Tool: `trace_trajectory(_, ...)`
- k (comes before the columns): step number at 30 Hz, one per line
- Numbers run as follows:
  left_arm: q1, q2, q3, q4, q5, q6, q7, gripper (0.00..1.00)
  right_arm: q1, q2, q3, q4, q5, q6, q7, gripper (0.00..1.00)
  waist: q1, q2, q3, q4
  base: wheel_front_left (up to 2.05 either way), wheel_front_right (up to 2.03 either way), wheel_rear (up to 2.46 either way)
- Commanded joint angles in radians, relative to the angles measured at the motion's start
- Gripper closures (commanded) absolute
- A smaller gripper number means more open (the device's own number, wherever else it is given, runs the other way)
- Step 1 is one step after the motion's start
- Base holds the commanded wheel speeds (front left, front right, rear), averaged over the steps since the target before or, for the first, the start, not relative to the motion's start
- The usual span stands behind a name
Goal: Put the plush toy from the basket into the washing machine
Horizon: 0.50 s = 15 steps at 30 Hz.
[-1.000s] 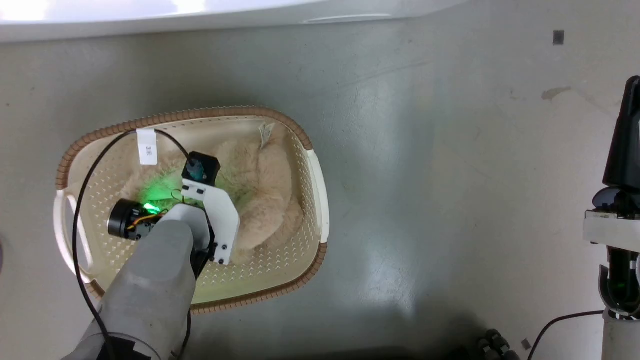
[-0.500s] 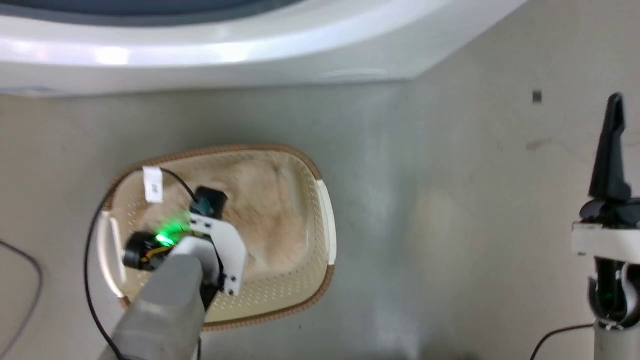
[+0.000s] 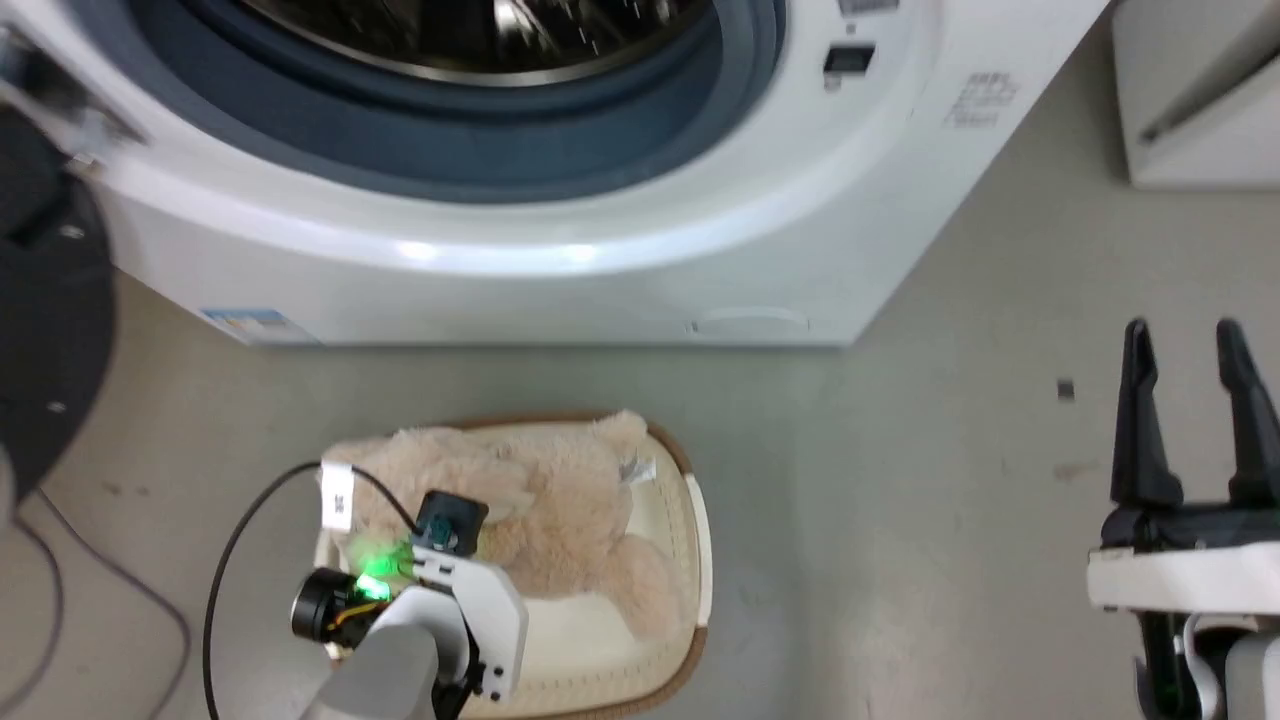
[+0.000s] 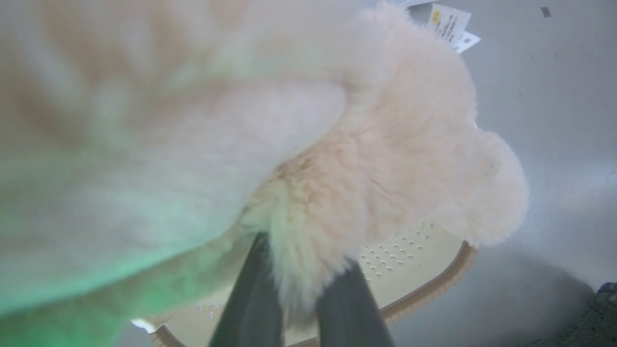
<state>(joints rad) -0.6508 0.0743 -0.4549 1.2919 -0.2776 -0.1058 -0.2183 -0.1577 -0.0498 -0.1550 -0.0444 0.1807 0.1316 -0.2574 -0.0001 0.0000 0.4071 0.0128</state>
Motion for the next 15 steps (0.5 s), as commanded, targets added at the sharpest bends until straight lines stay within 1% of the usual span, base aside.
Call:
trace_trajectory(1, 0.019, -0.003, -0.002, -0.008, -0.007, -0.002, -0.019, 1.00, 0.025, 0.000, 0.002, 0.003, -0.007, -0.001, -0.004, 0.00, 0.0001, 0.0000, -0.078, 0.023, 0.00, 0.00, 0.00)
trace_trajectory(5, 0.043, 0.000, -0.001, -0.036, -0.011, 0.006, -0.037, 1.00, 0.061, 0.000, 0.007, 0.009, -0.007, -0.001, -0.004, 0.00, 0.0001, 0.0000, -0.138, 0.032, 0.00, 0.00, 0.00)
trace_trajectory(6, 0.043, 0.000, -0.001, -0.036, -0.011, 0.006, -0.037, 1.00, 0.061, 0.000, 0.007, 0.009, -0.007, -0.001, -0.004, 0.00, 0.0001, 0.0000, -0.138, 0.032, 0.00, 0.00, 0.00)
trace_trajectory(9, 0.059, 0.005, -0.004, -0.075, -0.008, 0.015, -0.042, 1.00, 0.087, 0.000, 0.007, 0.013, -0.005, -0.001, -0.004, 0.00, 0.0001, 0.0000, -0.178, 0.039, 0.00, 0.00, 0.00)
trace_trajectory(11, 0.072, 0.011, -0.003, -0.121, -0.004, 0.023, -0.043, 1.00, 0.105, 0.000, 0.007, 0.015, -0.004, -0.001, -0.004, 0.00, 0.0001, 0.0000, -0.206, 0.043, 0.00, 0.00, 0.00)
trace_trajectory(12, 0.091, 0.018, 0.002, -0.177, -0.002, 0.031, -0.043, 1.00, 0.122, 0.000, 0.008, 0.016, -0.004, -0.001, -0.004, 0.00, 0.0001, 0.0000, -0.231, 0.047, 0.00, 0.00, 0.00)
trace_trajectory(15, 0.120, 0.031, 0.011, -0.259, 0.003, 0.046, -0.043, 1.00, 0.144, 0.000, 0.012, 0.017, -0.001, -0.001, -0.004, 0.00, 0.0001, 0.0000, -0.266, 0.050, 0.00, 0.00, 0.00)
